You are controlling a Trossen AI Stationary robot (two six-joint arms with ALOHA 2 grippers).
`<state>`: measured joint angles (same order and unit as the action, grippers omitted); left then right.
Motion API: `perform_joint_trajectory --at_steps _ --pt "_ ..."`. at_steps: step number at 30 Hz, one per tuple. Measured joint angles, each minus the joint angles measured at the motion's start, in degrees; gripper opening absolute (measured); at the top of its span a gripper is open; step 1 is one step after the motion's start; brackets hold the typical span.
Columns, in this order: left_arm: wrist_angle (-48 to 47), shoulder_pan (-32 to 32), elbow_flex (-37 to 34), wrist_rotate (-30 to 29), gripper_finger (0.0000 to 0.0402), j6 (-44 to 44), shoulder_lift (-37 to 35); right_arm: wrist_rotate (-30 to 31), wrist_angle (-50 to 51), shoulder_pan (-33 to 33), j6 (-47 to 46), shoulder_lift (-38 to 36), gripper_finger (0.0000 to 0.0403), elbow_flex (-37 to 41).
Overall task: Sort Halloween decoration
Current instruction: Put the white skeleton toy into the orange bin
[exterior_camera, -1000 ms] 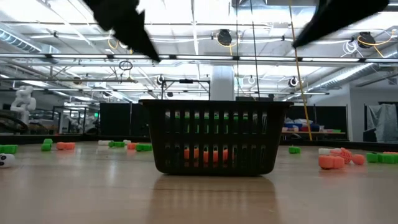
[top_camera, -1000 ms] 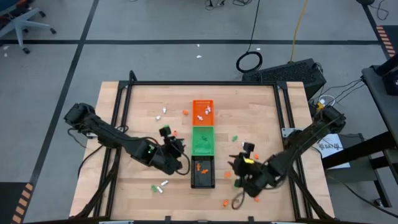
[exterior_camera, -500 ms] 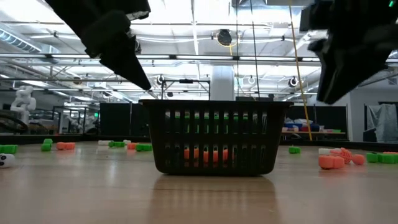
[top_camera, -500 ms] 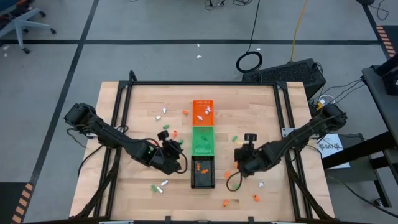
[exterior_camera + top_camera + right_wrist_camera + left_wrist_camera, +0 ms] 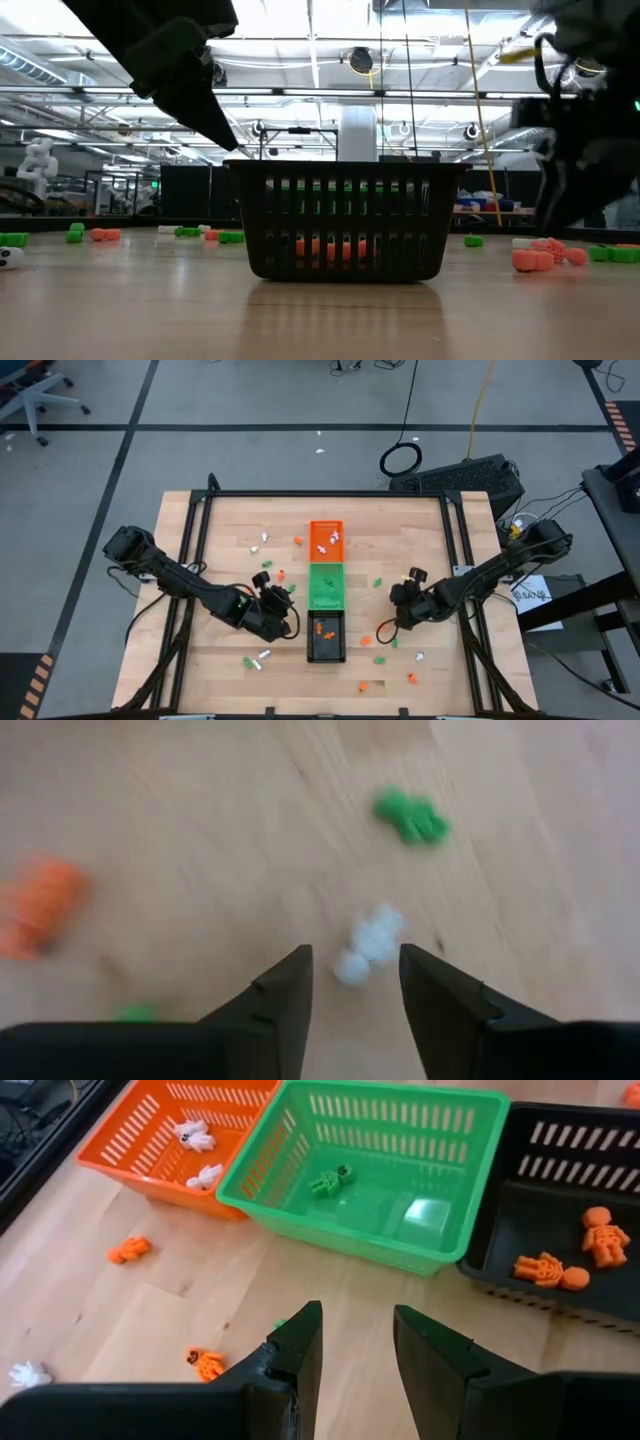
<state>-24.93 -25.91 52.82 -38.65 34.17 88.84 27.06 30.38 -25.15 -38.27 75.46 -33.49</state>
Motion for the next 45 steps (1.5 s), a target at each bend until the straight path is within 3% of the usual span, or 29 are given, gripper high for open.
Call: perform_joint_trajectory --at_steps 7,17,22,25,29,39,45 --pt "0.0 0.0 0.0 0.0 0.0122 0.0 0.0 0.6 -9.3 0.0 -1.6 0.0 0.0153 5.8" --pt "-4.1 0.3 0.0 -4.9 0.0122 0.0 -0.7 4.0 -10.7 0.0 -2.9 0.1 0.0149 5.9" --pt "-5.0 1.4 0.0 -6.1 0.0122 0.5 -2.0 4.5 -10.9 0.0 -4.6 1.7 0.0128 5.9" --pt "-10.9 3.5 0.0 -10.2 0.0122 6.9 -4.3 5.3 -11.1 0.0 -4.6 2.6 0.0118 5.9" --pt "-18.9 6.3 0.0 -10.8 0.0122 11.4 -7.5 6.1 -11.4 0.0 -4.6 3.0 0.0108 5.9" --pt "-21.9 8.7 0.0 -9.7 0.0122 9.0 -10.2 6.2 -13.2 0.0 -4.8 3.0 0.0014 6.7" --pt "-22.1 8.7 0.0 -11.5 0.0122 6.3 -10.1 6.2 -13.3 0.1 -3.1 2.6 0.0014 6.8"
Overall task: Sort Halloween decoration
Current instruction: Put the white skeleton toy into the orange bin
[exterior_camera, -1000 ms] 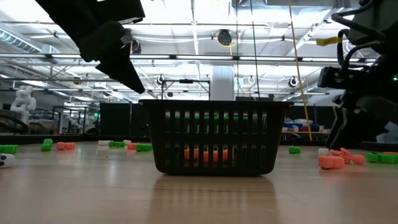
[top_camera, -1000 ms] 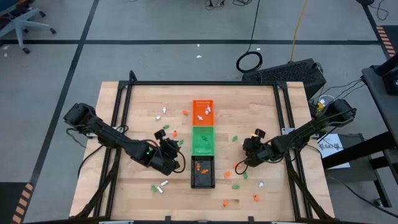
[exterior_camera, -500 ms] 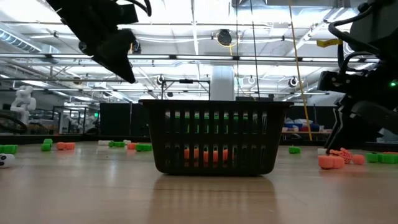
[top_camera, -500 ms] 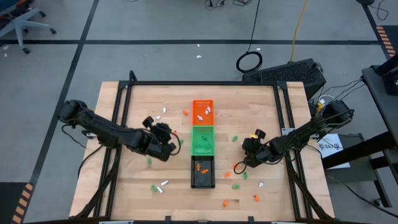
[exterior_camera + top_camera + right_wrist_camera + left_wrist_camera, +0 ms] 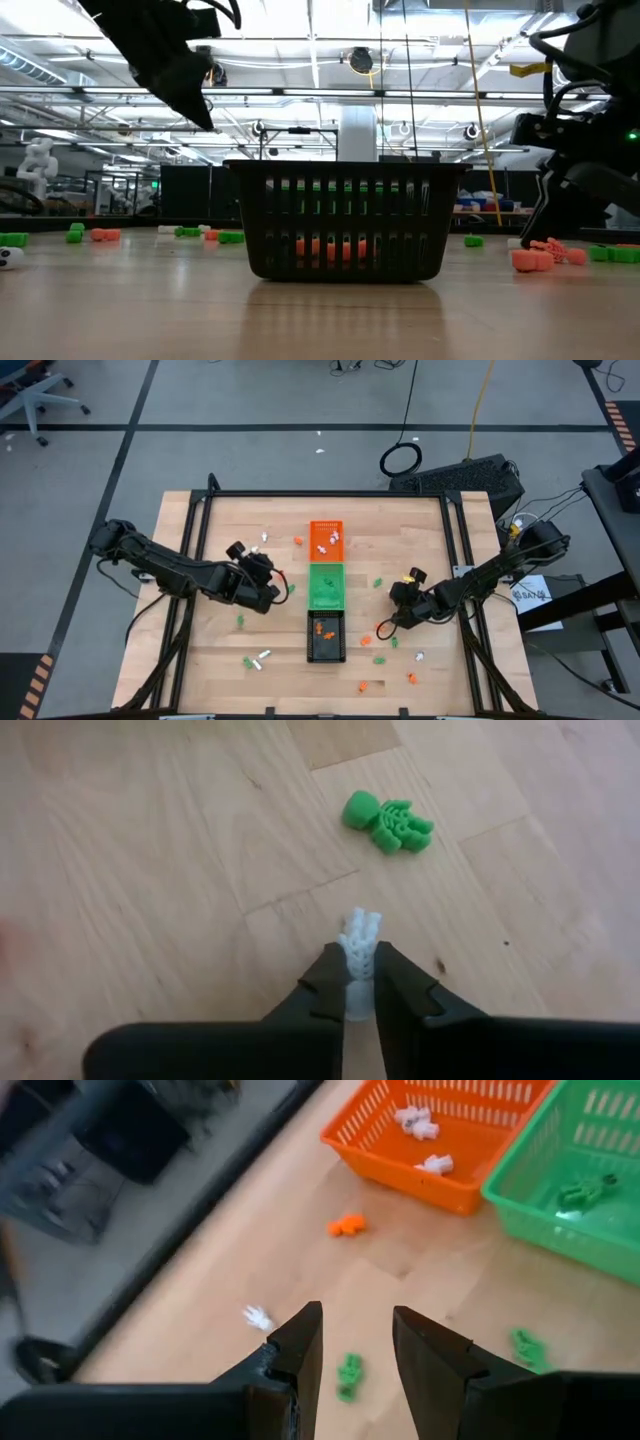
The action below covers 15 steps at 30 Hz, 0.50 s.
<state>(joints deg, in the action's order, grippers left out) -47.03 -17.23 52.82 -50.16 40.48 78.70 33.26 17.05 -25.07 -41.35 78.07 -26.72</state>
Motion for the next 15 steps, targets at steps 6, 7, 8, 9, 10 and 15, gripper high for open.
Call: perform_joint_trajectory --at_steps 6,7,8,9,10,15 --pt "-0.2 0.0 0.0 -4.0 0.0122 -2.1 0.0 -0.2 0.2 0.1 2.1 -3.8 0.0004 0.0" --pt "-0.2 0.0 0.0 -4.2 0.0122 -2.2 0.0 -0.3 0.1 0.1 2.8 -4.8 0.0003 0.0" --pt "-0.2 0.0 0.0 -4.4 0.0122 -2.3 0.0 -0.3 0.1 0.1 3.3 -6.0 0.0003 0.0" --pt "-0.2 0.0 0.0 -4.5 0.0122 -2.3 0.2 -0.3 0.0 0.1 3.9 -7.1 0.0002 0.0" --pt "-0.2 0.0 0.0 -4.6 0.0122 -2.3 0.5 -0.3 0.0 0.1 4.6 -8.3 0.0002 0.0" --pt "0.3 0.0 -0.7 -5.7 0.0122 -1.9 1.7 -0.1 -1.2 0.1 9.0 -14.5 0.0001 0.0"
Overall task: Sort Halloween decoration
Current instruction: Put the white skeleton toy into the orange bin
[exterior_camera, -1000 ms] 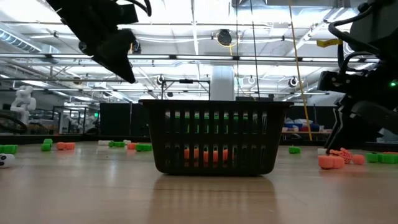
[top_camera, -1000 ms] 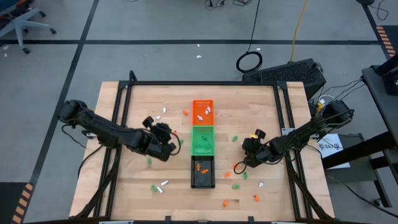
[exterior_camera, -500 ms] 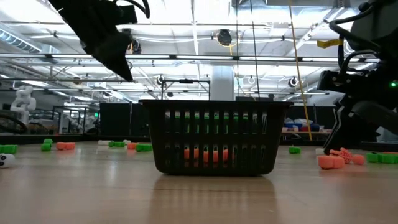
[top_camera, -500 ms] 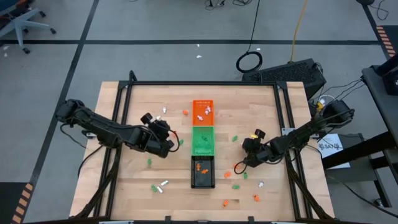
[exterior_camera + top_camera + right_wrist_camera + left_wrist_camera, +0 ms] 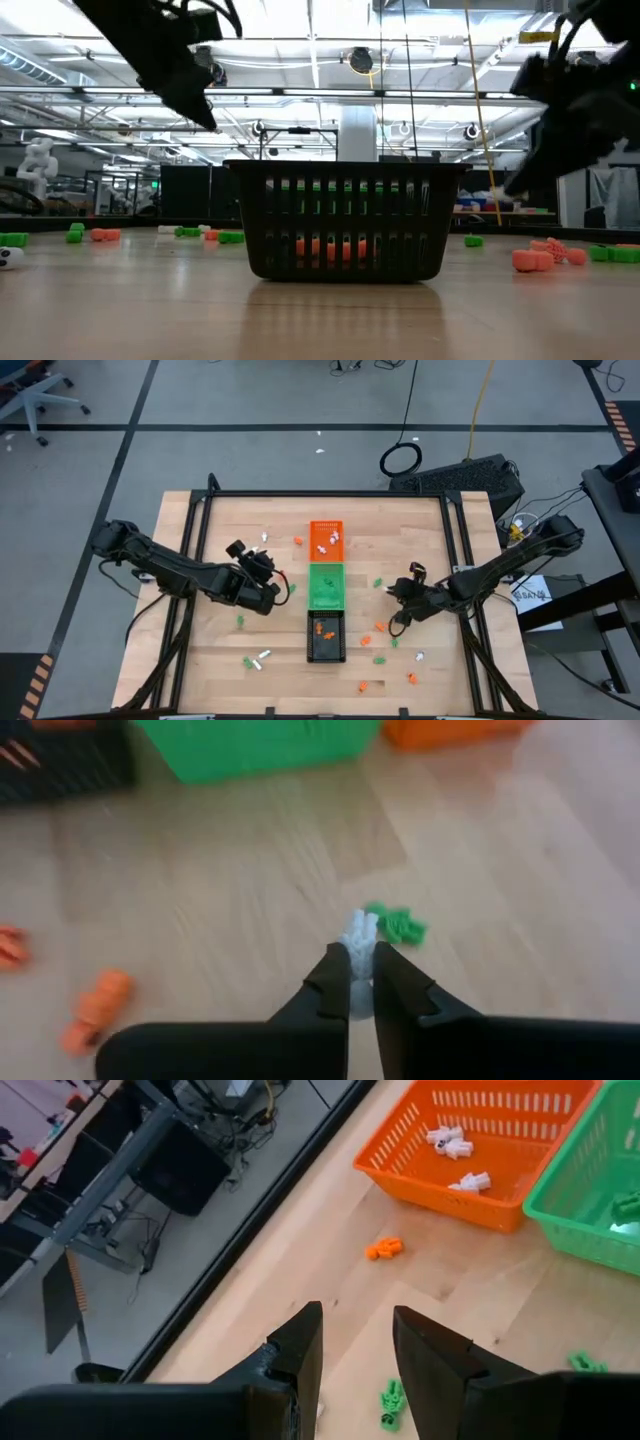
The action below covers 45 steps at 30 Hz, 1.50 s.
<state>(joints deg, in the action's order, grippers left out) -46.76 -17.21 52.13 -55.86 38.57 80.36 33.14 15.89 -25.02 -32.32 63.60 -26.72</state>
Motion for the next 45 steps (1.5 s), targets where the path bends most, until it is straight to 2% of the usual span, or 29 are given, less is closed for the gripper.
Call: perform_joint_trajectory --at_steps 4,11,17,21,24,37,45 --pt "3.7 0.0 -3.4 -2.1 0.0122 0.1 0.3 1.7 -3.5 0.0 4.1 -4.1 0.0001 0.0" --pt "14.5 0.0 -9.0 -2.1 0.0122 0.1 0.3 2.8 -14.3 0.0 15.3 -7.7 0.0002 0.0" --pt "22.3 -0.2 -11.3 -2.3 0.0122 -1.9 0.3 2.7 -35.0 0.0 30.5 -6.0 0.0001 1.5" --pt "22.5 -0.2 -11.4 -2.3 0.0122 -2.0 0.3 2.7 -50.8 0.0 38.2 -3.3 0.0001 5.0" --pt "22.5 -0.2 -11.4 -2.3 0.0122 -2.0 0.3 2.7 -57.5 0.0 41.9 -1.7 0.0002 7.1" --pt "22.9 -0.2 -11.4 -2.3 0.0122 -1.5 0.3 2.7 -60.6 0.0 44.1 1.1 0.0002 8.0" --pt "23.6 -0.2 -11.4 -2.3 0.0122 -1.5 0.2 2.7 -60.3 0.0 51.1 1.1 0.0002 8.0"
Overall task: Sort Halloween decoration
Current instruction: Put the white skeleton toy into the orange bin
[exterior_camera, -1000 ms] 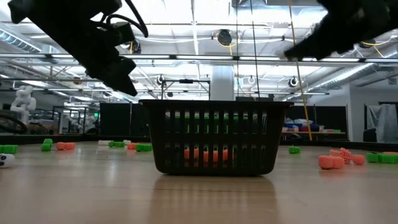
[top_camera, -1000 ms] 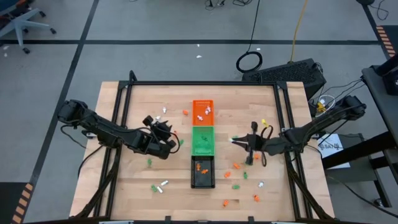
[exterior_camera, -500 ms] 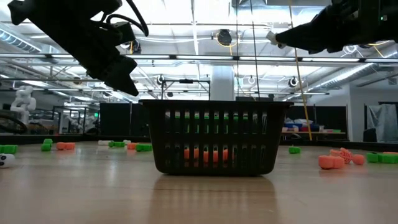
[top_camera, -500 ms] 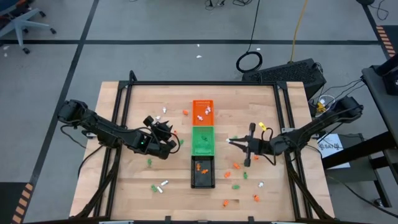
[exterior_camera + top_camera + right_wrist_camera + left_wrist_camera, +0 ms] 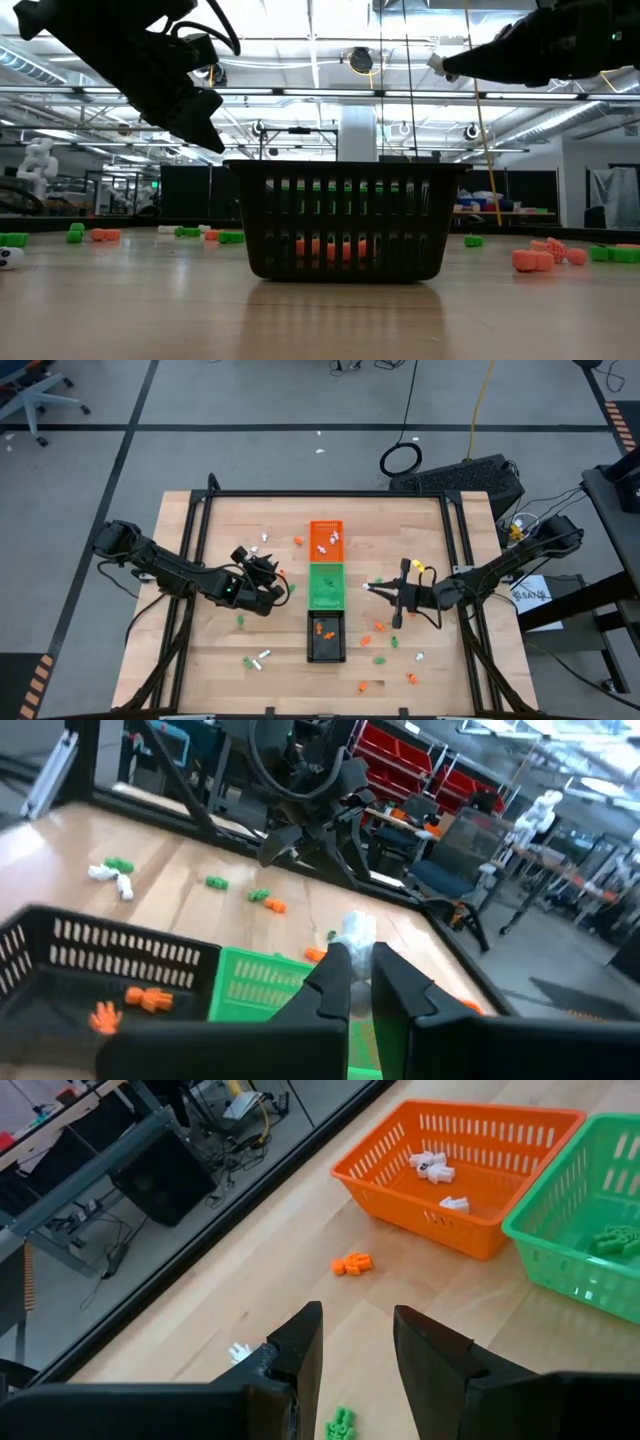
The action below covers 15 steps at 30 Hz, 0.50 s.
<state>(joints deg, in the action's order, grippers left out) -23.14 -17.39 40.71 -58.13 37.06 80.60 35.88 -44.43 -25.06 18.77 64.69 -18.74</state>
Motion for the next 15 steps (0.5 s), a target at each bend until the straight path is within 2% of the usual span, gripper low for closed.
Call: perform_joint_trajectory --at_steps 6,11,15 --pt "0.2 0.0 0.0 0.0 0.0122 0.0 0.0 0.0 0.0 0.7 8.8 0.0 0.0002 0.0" --pt "0.2 0.0 0.0 0.1 0.0122 0.0 0.0 -0.3 0.1 2.5 7.6 0.0 0.0001 0.0" --pt "0.2 0.0 0.0 0.2 0.0122 0.0 0.0 -3.8 -0.3 3.9 4.5 0.0 0.0001 0.0"
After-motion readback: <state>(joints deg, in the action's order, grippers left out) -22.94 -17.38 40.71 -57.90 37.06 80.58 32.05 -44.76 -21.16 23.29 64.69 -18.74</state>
